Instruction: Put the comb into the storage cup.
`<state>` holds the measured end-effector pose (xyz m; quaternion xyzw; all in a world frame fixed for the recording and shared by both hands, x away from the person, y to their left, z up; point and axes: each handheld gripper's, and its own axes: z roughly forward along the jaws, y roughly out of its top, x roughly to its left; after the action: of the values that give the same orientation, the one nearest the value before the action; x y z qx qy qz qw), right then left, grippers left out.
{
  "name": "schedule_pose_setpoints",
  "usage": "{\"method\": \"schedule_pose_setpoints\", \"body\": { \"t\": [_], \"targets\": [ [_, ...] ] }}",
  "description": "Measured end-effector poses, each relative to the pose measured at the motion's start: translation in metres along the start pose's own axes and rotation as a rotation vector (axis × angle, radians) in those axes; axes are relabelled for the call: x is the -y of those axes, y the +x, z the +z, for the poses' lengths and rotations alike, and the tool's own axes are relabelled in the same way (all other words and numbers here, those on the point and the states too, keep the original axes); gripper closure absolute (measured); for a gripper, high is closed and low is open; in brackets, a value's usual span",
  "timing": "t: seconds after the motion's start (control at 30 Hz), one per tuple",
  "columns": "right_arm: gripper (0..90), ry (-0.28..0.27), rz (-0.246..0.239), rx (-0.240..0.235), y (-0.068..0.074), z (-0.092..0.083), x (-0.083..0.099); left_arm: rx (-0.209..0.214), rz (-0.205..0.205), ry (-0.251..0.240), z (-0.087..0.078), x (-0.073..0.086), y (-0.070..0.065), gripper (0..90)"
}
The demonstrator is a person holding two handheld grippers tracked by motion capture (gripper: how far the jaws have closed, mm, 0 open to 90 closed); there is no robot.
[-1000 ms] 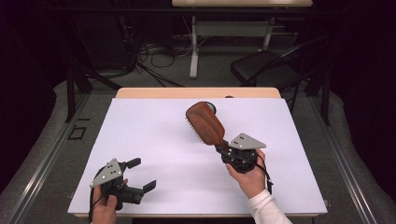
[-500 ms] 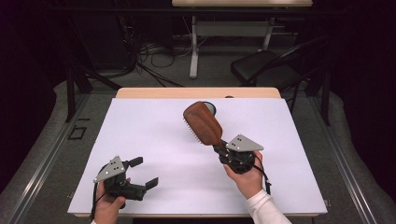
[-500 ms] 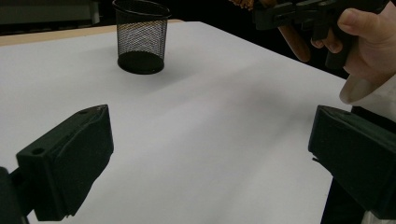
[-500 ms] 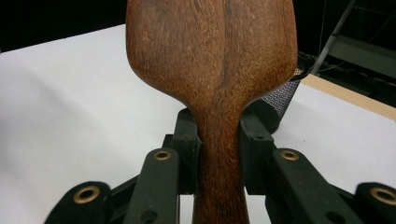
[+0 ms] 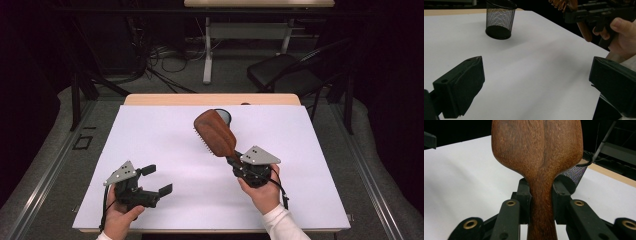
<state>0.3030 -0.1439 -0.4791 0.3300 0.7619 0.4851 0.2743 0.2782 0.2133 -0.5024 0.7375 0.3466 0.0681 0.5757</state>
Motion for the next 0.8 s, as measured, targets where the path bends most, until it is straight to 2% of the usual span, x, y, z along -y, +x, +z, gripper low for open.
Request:
{"method": "schedule_pose_setpoints", "body": {
  "t": [0.57, 0.8],
  "targets": [
    [72.2, -0.016, -0.003, -0.001, 0.003, -0.003, -0.001, 0.053, -0.054, 0.007, 0.007, -0.031, 0.001, 0.3],
    [72.2, -0.023, -0.003, -0.006, 0.004, -0.003, -0.002, 0.048, -0.059, 0.007, 0.014, -0.043, 0.0, 0.3]
  ]
}}
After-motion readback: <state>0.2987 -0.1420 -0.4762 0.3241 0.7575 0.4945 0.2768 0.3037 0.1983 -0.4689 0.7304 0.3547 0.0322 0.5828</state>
